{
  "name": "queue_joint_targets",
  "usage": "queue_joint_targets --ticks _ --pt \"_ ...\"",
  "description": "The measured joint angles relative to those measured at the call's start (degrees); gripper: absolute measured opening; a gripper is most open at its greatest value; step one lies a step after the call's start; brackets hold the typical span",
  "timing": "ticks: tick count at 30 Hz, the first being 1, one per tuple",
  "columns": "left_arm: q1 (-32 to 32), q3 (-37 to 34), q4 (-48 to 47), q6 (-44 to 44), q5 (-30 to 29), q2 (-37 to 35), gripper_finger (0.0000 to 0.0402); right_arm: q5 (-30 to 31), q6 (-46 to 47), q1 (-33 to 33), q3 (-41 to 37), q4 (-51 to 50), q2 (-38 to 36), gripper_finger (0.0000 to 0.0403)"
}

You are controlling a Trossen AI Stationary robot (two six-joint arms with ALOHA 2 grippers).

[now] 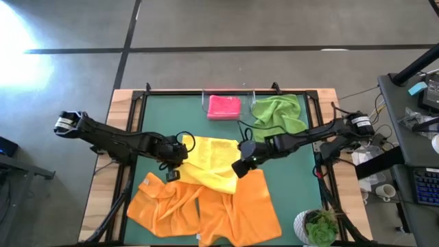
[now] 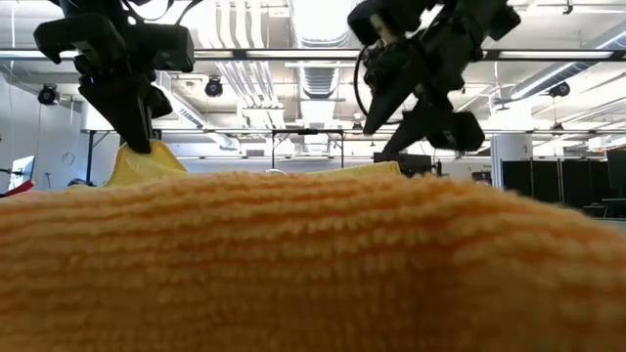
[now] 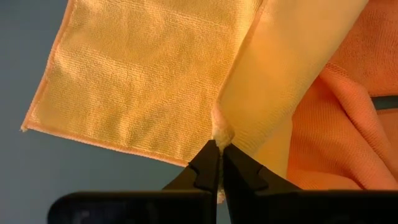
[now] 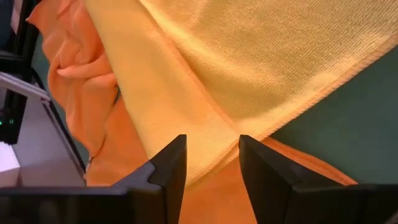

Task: Fold microfiber towels
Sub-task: Fold the yellow microfiber towel

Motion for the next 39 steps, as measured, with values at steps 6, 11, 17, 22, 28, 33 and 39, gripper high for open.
queue_joint_targets --ticks 6,11,17,22,28,33,39 --pt "-0.01 0.0 0.15 -0.05 0.0 0.0 0.0 -1.78 0.16 0.04 0.08 4.2 5.38 0.0137" --pt "0.0 -0.02 0.09 -0.06 0.02 0.0 0.0 -2.99 0.35 0.04 1.95 4.59 8.54 0.0136" --pt "0.0 -0.07 -0.04 -0.16 0.02 0.0 0.0 -3.93 0.38 -0.11 2.92 4.38 10.56 0.0132" --pt "0.0 -0.11 -0.05 -0.17 0.02 0.0 0.0 -3.89 0.74 -0.2 2.92 1.58 11.14 0.0121" --pt "0.0 -0.15 -0.04 -0.15 0.04 0.0 0.0 -2.96 0.97 -0.2 2.9 0.64 11.14 0.012" --pt "0.0 -0.15 0.0 -0.15 0.04 0.0 0.0 -2.96 1.4 -0.22 2.81 0.66 11.4 0.0125" --pt "0.0 -0.17 0.13 -0.14 0.06 0.0 0.0 -3.55 2.28 0.02 3.09 1.55 13.45 0.0121"
